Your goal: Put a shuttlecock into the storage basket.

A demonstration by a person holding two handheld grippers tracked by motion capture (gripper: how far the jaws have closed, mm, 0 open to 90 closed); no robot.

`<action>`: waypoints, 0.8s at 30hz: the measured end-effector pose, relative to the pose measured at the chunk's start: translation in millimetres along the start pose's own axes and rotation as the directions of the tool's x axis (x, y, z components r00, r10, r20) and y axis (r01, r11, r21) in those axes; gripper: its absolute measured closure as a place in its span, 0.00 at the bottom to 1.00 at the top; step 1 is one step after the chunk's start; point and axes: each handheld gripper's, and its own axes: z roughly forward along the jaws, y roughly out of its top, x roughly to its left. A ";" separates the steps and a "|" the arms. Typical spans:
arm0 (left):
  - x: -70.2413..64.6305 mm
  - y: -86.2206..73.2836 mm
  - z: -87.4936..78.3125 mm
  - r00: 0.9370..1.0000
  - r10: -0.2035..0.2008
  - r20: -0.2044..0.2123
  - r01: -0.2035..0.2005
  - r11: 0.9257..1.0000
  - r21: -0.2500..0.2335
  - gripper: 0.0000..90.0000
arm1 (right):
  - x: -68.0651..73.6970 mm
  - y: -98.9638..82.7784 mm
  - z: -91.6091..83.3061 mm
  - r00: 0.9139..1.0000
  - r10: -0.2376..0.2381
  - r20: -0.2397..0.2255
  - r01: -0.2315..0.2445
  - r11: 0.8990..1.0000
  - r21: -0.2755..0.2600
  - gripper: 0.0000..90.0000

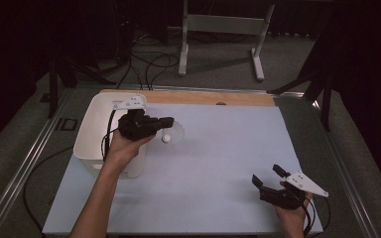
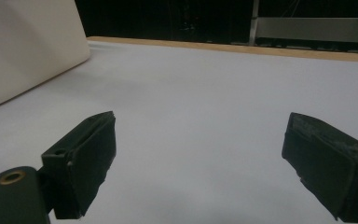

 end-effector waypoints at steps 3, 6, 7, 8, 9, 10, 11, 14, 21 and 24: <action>-0.1 1.4 -1.1 1.000 0.001 0.000 -0.001 1.000 -0.003 1.00 | -0.3 0.0 -0.3 1.000 0.001 0.000 -0.001 1.000 0.000 0.11; 0.1 2.0 -2.2 1.000 0.001 -0.004 -0.001 1.000 -0.006 1.00 | -0.3 0.0 -0.3 1.000 0.001 0.001 -0.001 1.000 0.000 0.11; 0.1 2.0 -2.2 1.000 0.001 -0.004 -0.001 1.000 -0.006 1.00 | -0.3 0.0 -0.3 1.000 0.001 0.001 -0.001 1.000 0.000 0.11; 0.6 2.0 -3.2 1.000 0.002 -0.004 -0.002 1.000 -0.006 1.00 | -0.4 0.1 -0.5 1.000 0.001 0.000 -0.001 1.000 0.000 0.11; 1.3 1.9 -4.0 1.000 0.002 -0.007 -0.002 1.000 -0.006 1.00 | -0.7 0.1 -0.6 1.000 -0.002 0.003 0.002 1.000 0.000 0.11; 1.7 1.9 -4.5 1.000 0.001 -0.008 -0.001 1.000 -0.006 1.00 | -0.8 0.1 -0.6 1.000 -0.002 0.003 0.002 1.000 0.000 0.11; 2.0 2.0 -5.0 1.000 0.000 -0.010 0.000 1.000 -0.007 1.00 | -0.9 0.1 -0.8 1.000 -0.003 0.004 0.003 1.000 0.001 0.11; 2.8 2.3 -6.4 1.000 -0.002 -0.015 0.002 1.000 -0.008 1.00 | -0.8 0.2 -0.8 1.000 -0.002 0.004 0.002 1.000 0.000 0.11; 4.1 2.8 -10.0 1.000 -0.004 -0.019 0.004 1.000 -0.013 1.00 | -0.8 0.2 -1.0 1.000 -0.001 0.005 0.001 1.000 -0.001 0.11; 4.8 2.8 -11.0 1.000 -0.002 -0.021 0.002 1.000 -0.014 1.00 | -1.1 0.1 -1.0 1.000 -0.001 0.006 0.001 1.000 -0.001 0.11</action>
